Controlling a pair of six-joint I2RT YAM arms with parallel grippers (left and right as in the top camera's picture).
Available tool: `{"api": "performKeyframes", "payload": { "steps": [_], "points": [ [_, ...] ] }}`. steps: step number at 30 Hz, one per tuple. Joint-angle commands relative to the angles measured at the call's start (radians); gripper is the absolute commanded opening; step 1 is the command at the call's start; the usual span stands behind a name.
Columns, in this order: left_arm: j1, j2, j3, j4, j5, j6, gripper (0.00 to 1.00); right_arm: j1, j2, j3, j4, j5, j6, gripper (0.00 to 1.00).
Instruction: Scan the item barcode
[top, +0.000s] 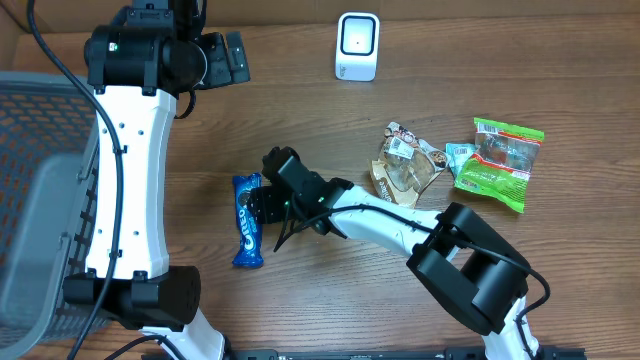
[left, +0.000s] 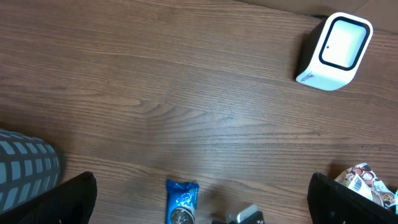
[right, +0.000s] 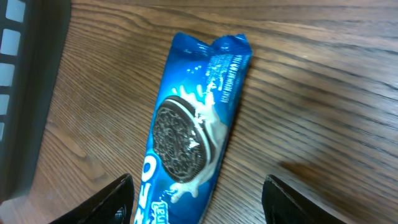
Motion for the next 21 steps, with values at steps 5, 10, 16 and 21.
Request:
{"api": "performKeyframes", "payload": {
  "steps": [5, 10, 16, 21],
  "points": [
    [0.000, -0.032, 0.021, 0.004, -0.013, 0.020, 1.00, 0.025, 0.052, 0.009, 0.011, 0.072, -0.011, 0.65],
    [0.000, -0.032, 0.021, 0.004, -0.013, 0.020, 1.00, 0.025, 0.080, 0.017, -0.004, 0.083, -0.011, 0.61],
    [0.000, -0.032, 0.021, 0.004, -0.013, 0.019, 1.00, 0.025, 0.080, 0.064, -0.127, 0.082, 0.001, 0.35],
    [0.000, -0.032, 0.021, 0.004, -0.013, 0.020, 1.00, 0.023, 0.079, 0.115, -0.238, 0.079, 0.004, 0.28]
  ]
}}
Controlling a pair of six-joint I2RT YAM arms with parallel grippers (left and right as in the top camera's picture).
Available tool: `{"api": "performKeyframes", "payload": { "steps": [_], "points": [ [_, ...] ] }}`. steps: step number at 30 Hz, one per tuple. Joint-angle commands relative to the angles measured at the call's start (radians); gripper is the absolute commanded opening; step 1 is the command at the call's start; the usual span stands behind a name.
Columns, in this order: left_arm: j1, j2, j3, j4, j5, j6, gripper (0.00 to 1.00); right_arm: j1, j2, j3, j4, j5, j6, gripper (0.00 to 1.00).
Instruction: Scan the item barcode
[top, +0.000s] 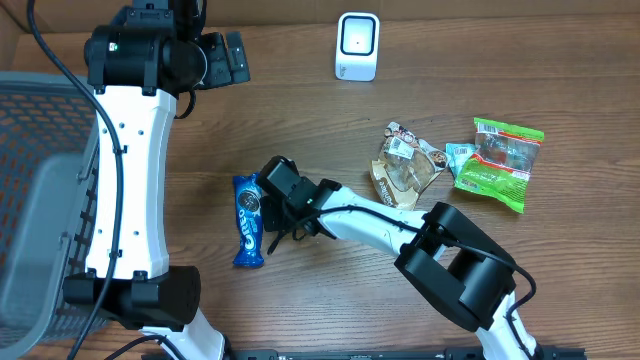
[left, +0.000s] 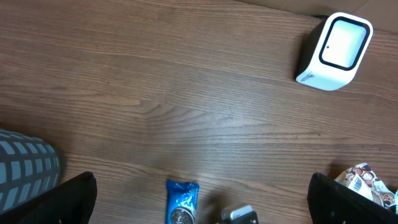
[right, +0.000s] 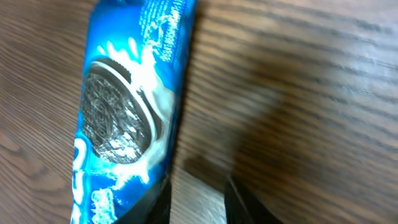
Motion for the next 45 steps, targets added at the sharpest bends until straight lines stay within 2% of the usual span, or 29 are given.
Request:
{"api": "performKeyframes", "payload": {
  "steps": [1, 8, 15, 23, 45],
  "points": [
    [0.000, -0.032, 0.021, 0.004, -0.012, 0.020, 1.00, 0.000, 0.026, 0.059, -0.072, 0.013, 0.003, 0.28],
    [0.000, -0.032, 0.021, 0.004, -0.012, 0.020, 1.00, -0.043, 0.025, 0.166, -0.327, 0.020, -0.039, 0.25],
    [0.000, -0.032, 0.021, 0.004, -0.012, 0.020, 1.00, -0.118, 0.025, 0.180, -0.451, -0.030, -0.038, 0.25],
    [0.000, -0.032, 0.021, 0.004, -0.012, 0.020, 1.00, -0.185, 0.025, 0.180, -0.511, -0.075, -0.038, 0.25],
    [0.000, -0.032, 0.021, 0.004, -0.012, 0.020, 1.00, -0.185, 0.025, 0.180, -0.510, -0.074, -0.038, 0.26]
  ]
}}
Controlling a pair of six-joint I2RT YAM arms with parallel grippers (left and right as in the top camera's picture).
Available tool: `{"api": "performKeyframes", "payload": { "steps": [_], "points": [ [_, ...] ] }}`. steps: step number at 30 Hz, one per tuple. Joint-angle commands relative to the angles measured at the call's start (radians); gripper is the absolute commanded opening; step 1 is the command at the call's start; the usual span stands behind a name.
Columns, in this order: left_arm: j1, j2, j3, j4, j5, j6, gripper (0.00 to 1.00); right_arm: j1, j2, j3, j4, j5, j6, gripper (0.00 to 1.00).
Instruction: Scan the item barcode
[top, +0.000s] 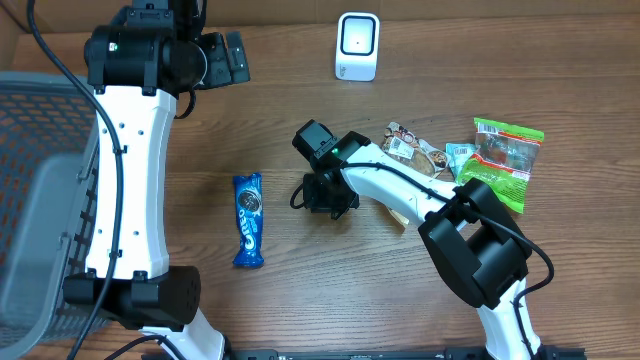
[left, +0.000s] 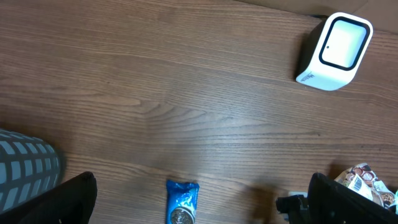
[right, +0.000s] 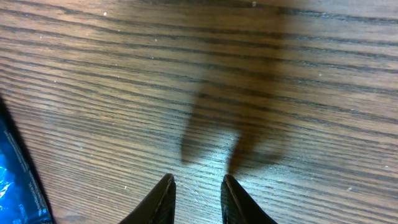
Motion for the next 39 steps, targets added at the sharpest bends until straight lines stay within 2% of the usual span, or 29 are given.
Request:
{"api": "performKeyframes", "payload": {
  "steps": [1, 25, 29, 39],
  "points": [
    [0.000, -0.032, 0.021, 0.004, -0.013, 0.020, 1.00, 0.001, 0.009, 0.026, 0.005, -0.005, -0.008, 0.26],
    [0.000, -0.031, 0.021, 0.004, -0.013, 0.020, 1.00, 0.001, 0.009, 0.026, 0.010, -0.002, -0.008, 0.27],
    [0.000, -0.031, 0.021, 0.004, -0.013, 0.020, 1.00, 0.005, 0.009, 0.026, 0.012, -0.006, -0.008, 0.36],
    [0.000, -0.031, 0.021, 0.004, -0.013, 0.020, 1.00, 0.015, 0.010, 0.006, 0.055, -0.024, 0.010, 0.39]
  ]
}}
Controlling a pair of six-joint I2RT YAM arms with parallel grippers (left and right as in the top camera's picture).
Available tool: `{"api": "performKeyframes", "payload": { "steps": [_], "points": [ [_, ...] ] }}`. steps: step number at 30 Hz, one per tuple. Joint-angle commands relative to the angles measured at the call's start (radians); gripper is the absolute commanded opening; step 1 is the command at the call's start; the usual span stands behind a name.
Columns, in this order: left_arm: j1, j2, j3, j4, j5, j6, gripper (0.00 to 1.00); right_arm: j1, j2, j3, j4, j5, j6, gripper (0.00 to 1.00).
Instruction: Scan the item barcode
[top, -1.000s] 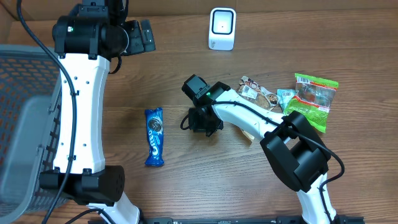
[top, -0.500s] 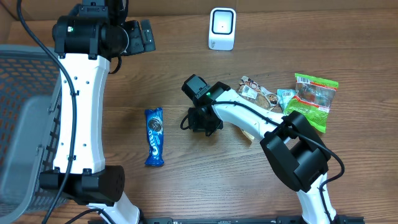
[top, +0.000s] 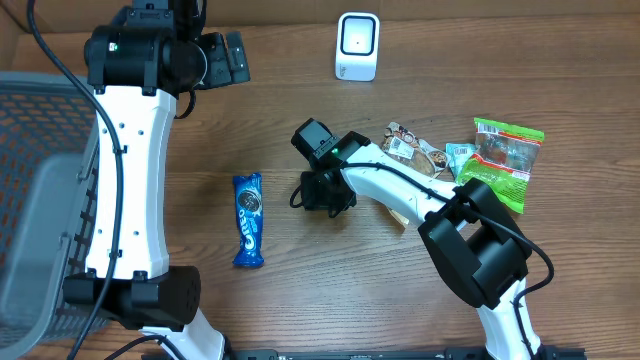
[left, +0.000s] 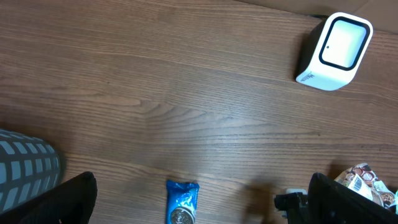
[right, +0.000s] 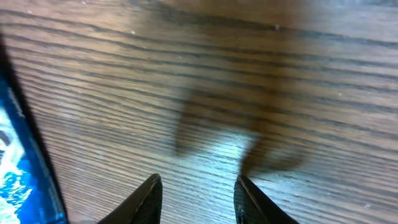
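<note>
The blue Oreo pack (top: 248, 220) lies flat on the wooden table, left of centre. Its top end shows in the left wrist view (left: 182, 202), and one edge shows at the left of the right wrist view (right: 18, 155). The white scanner (top: 357, 45) stands at the back of the table, also visible as the white scanner (left: 333, 51). My right gripper (top: 318, 190) hovers low over bare wood to the right of the pack. Its fingers (right: 152, 199) are apart with nothing between them. My left gripper (top: 232, 58) is held high near the back, open and empty.
A grey mesh basket (top: 40, 200) fills the left side. Two snack bags lie at the right: a brown cookie bag (top: 405, 165) and a green bag (top: 500, 160). The table's back edge runs behind the scanner.
The right gripper's fingers stand a little wider apart. More of the Oreo pack's edge shows at the left of the right wrist view. The left arm has not moved.
The right gripper was wide open just above the Oreo pack. Then it was low beside the pack with its fingers close together. Later it stood over bare table to the right, the pack still lying where it was. Now its fingers are slightly wider.
</note>
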Motion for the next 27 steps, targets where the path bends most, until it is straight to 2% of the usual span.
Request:
{"api": "performKeyframes", "payload": {
  "steps": [1, 3, 11, 15, 21, 27],
  "points": [
    [0.000, -0.031, 0.021, 0.004, -0.013, 0.020, 1.00, 0.016, 0.010, 0.006, 0.012, -0.013, 0.008, 0.39],
    [0.000, -0.031, 0.021, 0.004, -0.013, 0.020, 1.00, 0.023, 0.010, 0.006, 0.021, -0.021, 0.008, 0.39],
    [0.000, -0.031, 0.021, 0.004, -0.013, 0.020, 1.00, 0.072, 0.010, 0.006, 0.233, -0.232, -0.007, 0.54],
    [0.000, -0.031, 0.021, 0.004, -0.013, 0.020, 1.00, 0.124, 0.011, 0.006, 0.273, -0.163, -0.008, 0.60],
    [0.000, -0.031, 0.021, 0.004, -0.013, 0.020, 1.00, 0.203, 0.029, 0.006, 0.295, -0.035, -0.003, 0.61],
    [0.000, -0.031, 0.021, 0.004, -0.013, 0.020, 1.00, 0.221, 0.079, 0.007, 0.303, -0.034, -0.003, 0.60]
  ]
}}
